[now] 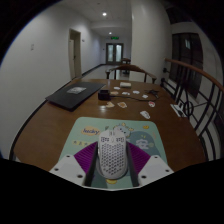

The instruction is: Arrange mouse

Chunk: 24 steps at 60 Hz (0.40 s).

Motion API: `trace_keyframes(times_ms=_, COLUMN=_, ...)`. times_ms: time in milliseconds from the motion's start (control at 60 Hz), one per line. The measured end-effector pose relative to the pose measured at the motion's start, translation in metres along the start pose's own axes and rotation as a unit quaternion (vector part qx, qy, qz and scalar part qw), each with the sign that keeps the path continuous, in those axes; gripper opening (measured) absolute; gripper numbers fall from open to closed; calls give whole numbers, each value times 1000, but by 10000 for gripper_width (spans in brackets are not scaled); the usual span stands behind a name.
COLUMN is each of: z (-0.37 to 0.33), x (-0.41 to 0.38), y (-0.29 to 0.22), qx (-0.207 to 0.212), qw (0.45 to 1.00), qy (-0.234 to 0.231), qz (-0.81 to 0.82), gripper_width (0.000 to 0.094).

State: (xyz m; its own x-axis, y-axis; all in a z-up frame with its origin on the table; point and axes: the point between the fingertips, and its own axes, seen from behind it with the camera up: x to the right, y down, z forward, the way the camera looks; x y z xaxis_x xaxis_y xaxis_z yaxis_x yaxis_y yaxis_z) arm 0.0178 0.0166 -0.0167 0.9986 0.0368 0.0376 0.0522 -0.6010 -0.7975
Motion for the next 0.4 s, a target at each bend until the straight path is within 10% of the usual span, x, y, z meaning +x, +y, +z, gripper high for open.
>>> trace_keyframes(times_ms=117, z=-29, x=8, y=0, qx=3, qw=1000, qy=-5, qz=-27, gripper_width=867)
trace_keyframes(times_ms=400, z=-154, x=36, y=31, qx=62, qw=994, qy=-83, qz=39, gripper_width=852)
